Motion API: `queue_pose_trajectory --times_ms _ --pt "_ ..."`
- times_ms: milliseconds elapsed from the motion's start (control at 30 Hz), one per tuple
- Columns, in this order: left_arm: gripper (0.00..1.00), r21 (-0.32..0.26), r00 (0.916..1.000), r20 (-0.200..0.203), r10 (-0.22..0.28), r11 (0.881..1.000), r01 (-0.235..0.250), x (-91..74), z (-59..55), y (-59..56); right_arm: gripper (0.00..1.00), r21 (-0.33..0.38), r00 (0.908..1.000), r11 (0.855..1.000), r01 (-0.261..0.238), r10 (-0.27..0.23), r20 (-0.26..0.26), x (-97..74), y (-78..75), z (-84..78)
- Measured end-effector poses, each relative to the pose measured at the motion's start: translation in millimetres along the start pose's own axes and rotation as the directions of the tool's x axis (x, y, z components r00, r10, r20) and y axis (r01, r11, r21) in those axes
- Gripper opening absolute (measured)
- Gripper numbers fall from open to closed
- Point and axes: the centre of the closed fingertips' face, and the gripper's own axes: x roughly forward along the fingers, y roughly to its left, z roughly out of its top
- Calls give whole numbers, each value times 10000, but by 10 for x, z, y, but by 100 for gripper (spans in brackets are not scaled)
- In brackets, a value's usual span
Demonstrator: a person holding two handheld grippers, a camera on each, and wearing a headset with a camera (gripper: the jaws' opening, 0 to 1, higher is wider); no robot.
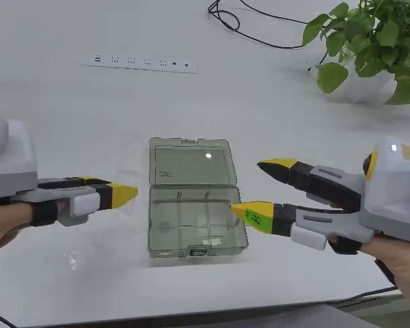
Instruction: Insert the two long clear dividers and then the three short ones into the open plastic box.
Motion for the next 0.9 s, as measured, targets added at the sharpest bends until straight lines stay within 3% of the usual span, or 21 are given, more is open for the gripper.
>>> queue_pose_trajectory --times_ms 200,567,733,900 --pt "30 -118 9986 356 -402 9991 406 76 13 -242 49 397 9992 9991 140 -155 372 111 112 182" --pt "30 -52 9916 674 -1100 9939 1106 209 55 -636 30 1225 9980 9911 528 -566 282 285 161 175" --pt "30 245 9906 664 -1197 9927 1183 243 83 -715 25 1268 9981 9900 610 -606 -70 371 190 99" --pt "30 523 9909 582 -1210 9916 1180 255 84 -738 20 1606 9970 9840 776 -776 -61 383 150 95"
